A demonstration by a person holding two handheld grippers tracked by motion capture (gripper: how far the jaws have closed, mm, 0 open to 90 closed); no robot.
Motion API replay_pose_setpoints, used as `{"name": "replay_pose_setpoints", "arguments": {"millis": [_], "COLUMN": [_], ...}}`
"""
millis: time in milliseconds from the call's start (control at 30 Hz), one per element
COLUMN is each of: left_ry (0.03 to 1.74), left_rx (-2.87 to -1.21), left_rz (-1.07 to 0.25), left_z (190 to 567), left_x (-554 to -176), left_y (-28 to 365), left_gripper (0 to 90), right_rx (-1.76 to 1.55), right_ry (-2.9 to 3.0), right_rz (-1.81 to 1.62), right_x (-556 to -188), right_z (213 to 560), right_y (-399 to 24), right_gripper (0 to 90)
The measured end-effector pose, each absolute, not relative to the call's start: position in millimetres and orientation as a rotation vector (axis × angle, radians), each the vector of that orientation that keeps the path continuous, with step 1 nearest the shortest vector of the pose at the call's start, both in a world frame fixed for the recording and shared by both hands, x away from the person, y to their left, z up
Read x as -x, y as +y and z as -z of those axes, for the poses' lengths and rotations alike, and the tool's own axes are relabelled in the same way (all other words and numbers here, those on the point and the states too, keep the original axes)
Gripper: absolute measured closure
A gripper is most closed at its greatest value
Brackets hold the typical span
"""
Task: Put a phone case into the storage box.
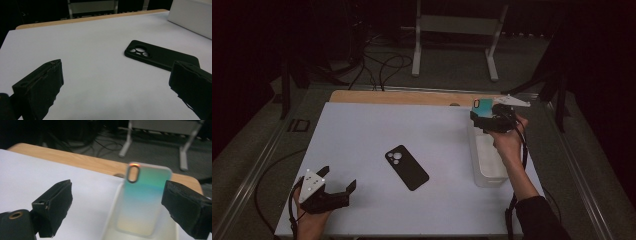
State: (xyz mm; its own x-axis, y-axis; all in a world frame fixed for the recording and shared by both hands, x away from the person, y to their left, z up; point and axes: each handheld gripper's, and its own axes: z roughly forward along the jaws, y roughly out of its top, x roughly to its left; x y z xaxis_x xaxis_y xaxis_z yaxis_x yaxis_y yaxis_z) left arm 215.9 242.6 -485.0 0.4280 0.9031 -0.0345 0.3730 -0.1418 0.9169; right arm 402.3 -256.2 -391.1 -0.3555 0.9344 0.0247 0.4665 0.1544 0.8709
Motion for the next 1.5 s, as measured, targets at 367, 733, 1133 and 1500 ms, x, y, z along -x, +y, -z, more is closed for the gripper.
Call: {"name": "replay_pose_setpoints", "arguments": {"millis": [367, 733, 1133, 1500], "left_ry": [1.110, 1.095, 1.077, 1.053], "left_rx": [-1.720, -1.718, -1.700, -1.721], "left_rz": [-0.695, -0.693, -0.689, -0.685], "left_z": [482, 478, 469, 463], "left_x": [-215, -214, -212, -211], "left_y": [243, 241, 239, 232], "left_gripper": [0.0, 0.0, 0.0, 0.0], "right_rx": [-1.166, -1.153, -1.067, -1.082], "right_ry": [1.964, 1.945, 1.909, 1.888], "right_rz": [-1.277, -1.360, -1.392, -1.415], "right_x": [-331, -285, -253, -246], "right_z": [396, 431, 454, 464], "right_y": [-247, -258, -263, -268], "right_gripper": [9.5, 9.5, 9.5, 9.5]}}
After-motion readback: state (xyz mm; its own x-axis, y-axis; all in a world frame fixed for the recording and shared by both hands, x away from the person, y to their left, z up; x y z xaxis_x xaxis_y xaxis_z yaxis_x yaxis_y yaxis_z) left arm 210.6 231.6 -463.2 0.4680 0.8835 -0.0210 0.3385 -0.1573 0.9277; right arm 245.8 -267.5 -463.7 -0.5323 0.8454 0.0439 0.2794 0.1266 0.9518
